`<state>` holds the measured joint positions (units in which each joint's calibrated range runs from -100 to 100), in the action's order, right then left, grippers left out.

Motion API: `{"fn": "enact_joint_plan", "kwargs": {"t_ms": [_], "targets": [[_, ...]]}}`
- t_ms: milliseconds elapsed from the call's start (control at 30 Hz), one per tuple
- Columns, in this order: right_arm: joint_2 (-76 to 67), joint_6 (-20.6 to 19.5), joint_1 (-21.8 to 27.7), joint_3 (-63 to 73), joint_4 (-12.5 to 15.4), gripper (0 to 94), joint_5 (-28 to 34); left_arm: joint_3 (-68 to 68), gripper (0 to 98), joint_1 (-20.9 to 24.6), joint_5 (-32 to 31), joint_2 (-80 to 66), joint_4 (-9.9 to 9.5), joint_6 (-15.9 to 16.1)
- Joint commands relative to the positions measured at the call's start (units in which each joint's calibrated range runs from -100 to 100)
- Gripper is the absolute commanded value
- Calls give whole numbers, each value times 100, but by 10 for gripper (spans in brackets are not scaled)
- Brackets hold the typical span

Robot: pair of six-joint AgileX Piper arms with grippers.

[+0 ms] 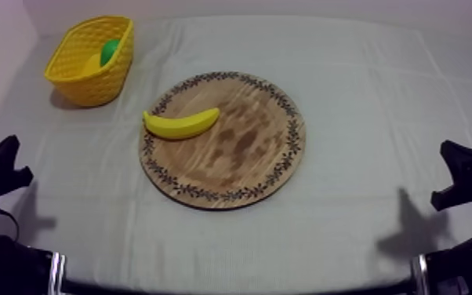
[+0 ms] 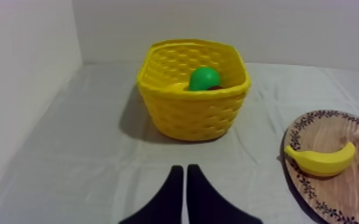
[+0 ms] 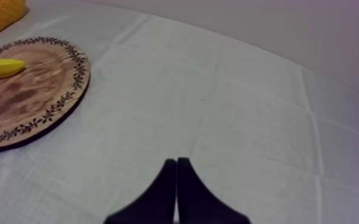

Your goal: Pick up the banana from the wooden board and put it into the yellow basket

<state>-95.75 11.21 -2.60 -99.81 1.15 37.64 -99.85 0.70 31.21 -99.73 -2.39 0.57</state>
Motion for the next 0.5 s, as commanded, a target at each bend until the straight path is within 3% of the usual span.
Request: {"fn": "enact_joint_plan", "kwargs": {"t_ms": [0,467], "targets": [[0,0,0,3,0,3,3,-15,1,-494,153,-27,16,204],[0,0,0,3,0,3,3,17,0,-494,119,-27,9,110]]}}
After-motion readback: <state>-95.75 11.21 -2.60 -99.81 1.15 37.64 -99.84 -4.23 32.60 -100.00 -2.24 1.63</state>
